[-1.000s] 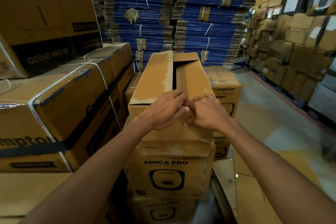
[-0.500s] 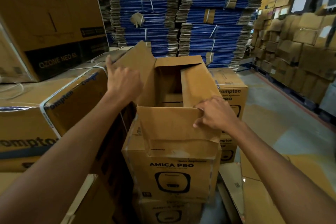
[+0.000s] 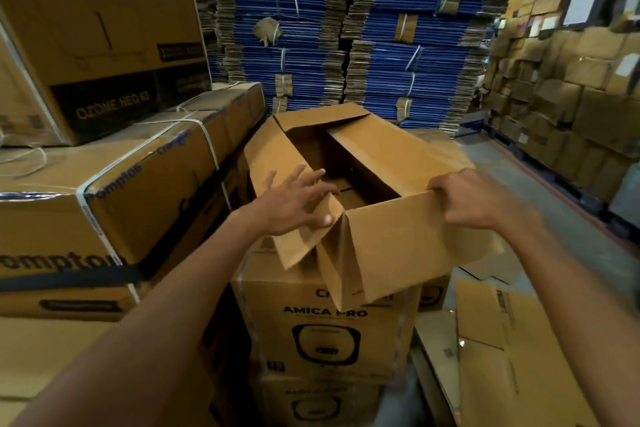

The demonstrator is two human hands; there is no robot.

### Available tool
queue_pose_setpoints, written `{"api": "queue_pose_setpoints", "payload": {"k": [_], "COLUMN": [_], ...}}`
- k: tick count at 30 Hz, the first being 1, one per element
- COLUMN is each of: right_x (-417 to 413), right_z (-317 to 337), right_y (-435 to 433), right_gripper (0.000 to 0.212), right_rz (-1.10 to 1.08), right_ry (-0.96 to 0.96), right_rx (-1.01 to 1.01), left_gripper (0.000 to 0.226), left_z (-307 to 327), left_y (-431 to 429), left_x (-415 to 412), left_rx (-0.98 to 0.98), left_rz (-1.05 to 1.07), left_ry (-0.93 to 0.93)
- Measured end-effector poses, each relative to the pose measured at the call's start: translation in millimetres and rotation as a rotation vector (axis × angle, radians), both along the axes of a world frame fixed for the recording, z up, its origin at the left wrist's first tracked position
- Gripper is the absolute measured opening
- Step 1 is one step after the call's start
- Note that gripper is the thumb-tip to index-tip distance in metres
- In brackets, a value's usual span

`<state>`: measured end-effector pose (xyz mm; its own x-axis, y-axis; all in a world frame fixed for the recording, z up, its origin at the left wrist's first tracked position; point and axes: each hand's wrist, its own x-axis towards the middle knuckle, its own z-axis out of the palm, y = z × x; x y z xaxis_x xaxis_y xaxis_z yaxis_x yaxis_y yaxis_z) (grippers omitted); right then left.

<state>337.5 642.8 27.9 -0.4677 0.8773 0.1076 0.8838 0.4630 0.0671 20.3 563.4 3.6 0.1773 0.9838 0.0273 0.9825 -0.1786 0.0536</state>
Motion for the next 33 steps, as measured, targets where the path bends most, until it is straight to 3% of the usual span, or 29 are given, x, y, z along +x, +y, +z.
{"api": "queue_pose_setpoints", "payload": {"k": [2, 4, 7, 12, 16, 21, 26, 33], "right_x": [-17, -45, -75, -44, 12, 79, 43, -45], "right_z": [1, -1, -12, -9, -7, -22, -29, -42], "right_y": [-22, -40, -52, -52, -39, -7, -10, -17], "right_gripper": [0.027, 0.042, 0.052, 0.031, 0.015, 0.003, 0.027, 0.040], "right_rz": [0.106, 0.144, 0.041, 0.025, -0.019, -0.193, -0.091, 0.080], "right_ry": [0.235, 0.351, 0.245, 0.161, 0.086, 0.197, 0.165, 0.248], "right_rx": [-0.100, -0.126, -0.055, 0.010, 0.032, 0.061, 0.091, 0.185], "left_gripper": [0.066, 0.072, 0.077, 0.073, 0.061, 0.048, 0.034, 0.041], "left_z": [-10, -18, -22, -10, -6, -12, -29, -36], "left_y": [13, 22, 33, 40, 46, 46, 44, 25], "left_x": [22, 43, 66, 44, 18, -5, 32, 93], "left_rx": [0.115, 0.159, 0.177, 0.117, 0.162, 0.228, 0.416, 0.499], "left_rz": [-0.031, -0.062, -0.128, -0.167, -0.068, 0.121, 0.112, -0.001], "left_ry": [0.009, -0.049, -0.030, -0.031, -0.025, 0.066, -0.062, 0.006]}}
